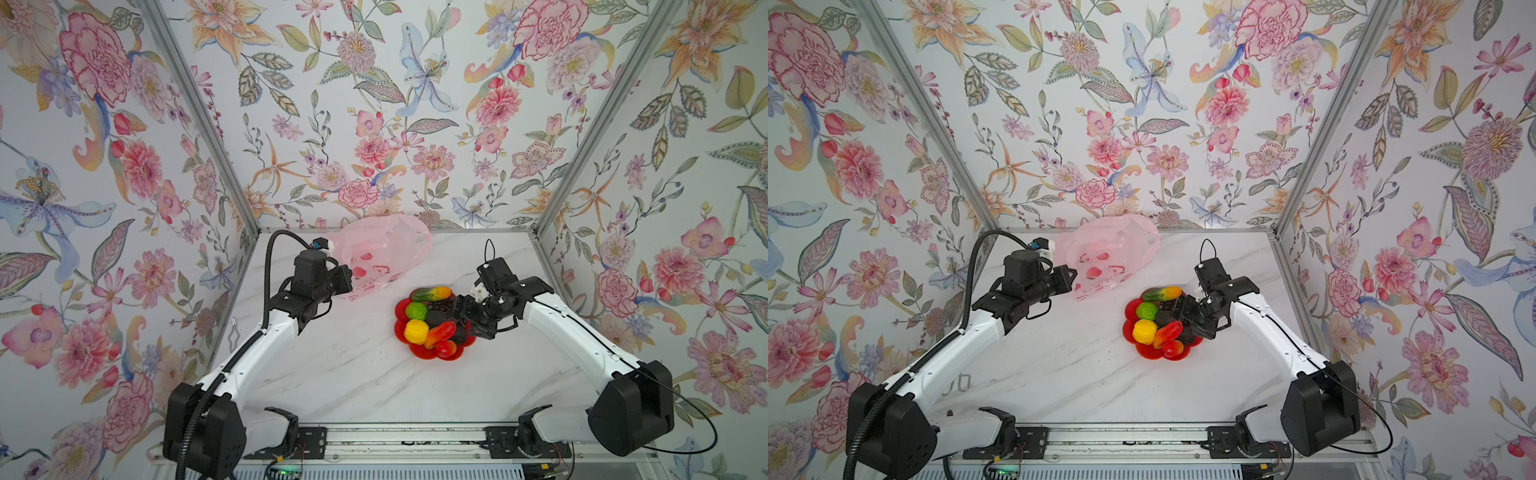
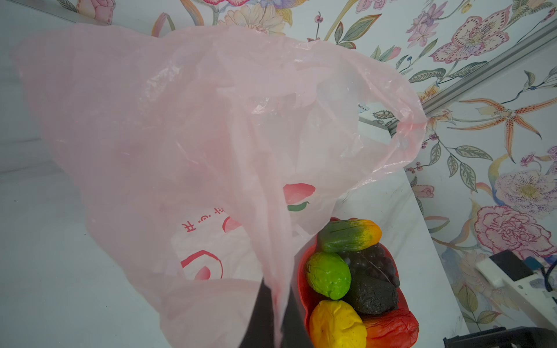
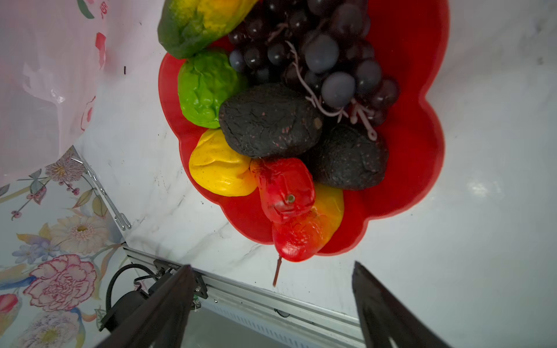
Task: Place the fruits into the plastic bag
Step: Pick up the fruit from the plate.
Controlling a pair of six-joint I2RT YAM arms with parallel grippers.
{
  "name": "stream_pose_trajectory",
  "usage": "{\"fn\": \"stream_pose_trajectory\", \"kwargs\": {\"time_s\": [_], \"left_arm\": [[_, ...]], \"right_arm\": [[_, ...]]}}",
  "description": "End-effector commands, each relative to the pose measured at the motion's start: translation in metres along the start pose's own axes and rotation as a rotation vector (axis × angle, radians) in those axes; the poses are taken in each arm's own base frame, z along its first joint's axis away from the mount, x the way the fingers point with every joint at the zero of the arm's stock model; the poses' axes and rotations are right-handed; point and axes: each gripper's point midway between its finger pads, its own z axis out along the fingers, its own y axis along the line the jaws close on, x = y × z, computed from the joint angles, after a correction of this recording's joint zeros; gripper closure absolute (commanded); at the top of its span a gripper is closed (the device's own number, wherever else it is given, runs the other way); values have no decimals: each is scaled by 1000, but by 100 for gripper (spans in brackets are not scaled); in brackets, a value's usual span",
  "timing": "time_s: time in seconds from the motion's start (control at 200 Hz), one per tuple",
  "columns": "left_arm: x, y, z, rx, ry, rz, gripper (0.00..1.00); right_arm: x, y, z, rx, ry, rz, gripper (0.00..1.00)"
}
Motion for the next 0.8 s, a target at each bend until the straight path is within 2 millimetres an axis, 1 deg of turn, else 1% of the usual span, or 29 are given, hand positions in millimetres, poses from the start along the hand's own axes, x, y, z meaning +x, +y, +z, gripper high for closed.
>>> {"fn": "stream_pose_trajectory", "kwargs": {"time_s": [0.0,0.05,0.145,0.255,0.295,0.44,0.586,0.791], "left_arm": [[-5,-13,-2,32,-12,20,100],[-5,-15,-2,32,-13,22,100],[-5,-17,-3,33,-15,24,100],[-6,-17,-4,27,-21,26,100],[-6,-16,-5,24,-21,25,100],[-8,-16,-7,19,-33,19,100],[-7,-15,-8,15,-36,13,100],[-4,-12,-10,6,-37,8,100]], "right_arm": [[-4,13,3,-73,-19,32,20],[-6,9,9,-61,-11,32,21],[-10,5,18,-45,-1,33,27],[-14,4,24,-39,4,36,29],[-14,2,27,-34,10,39,31],[-12,-2,35,-20,40,43,34],[-13,-7,43,-5,54,44,35],[-14,-7,53,-4,82,41,39]]}}
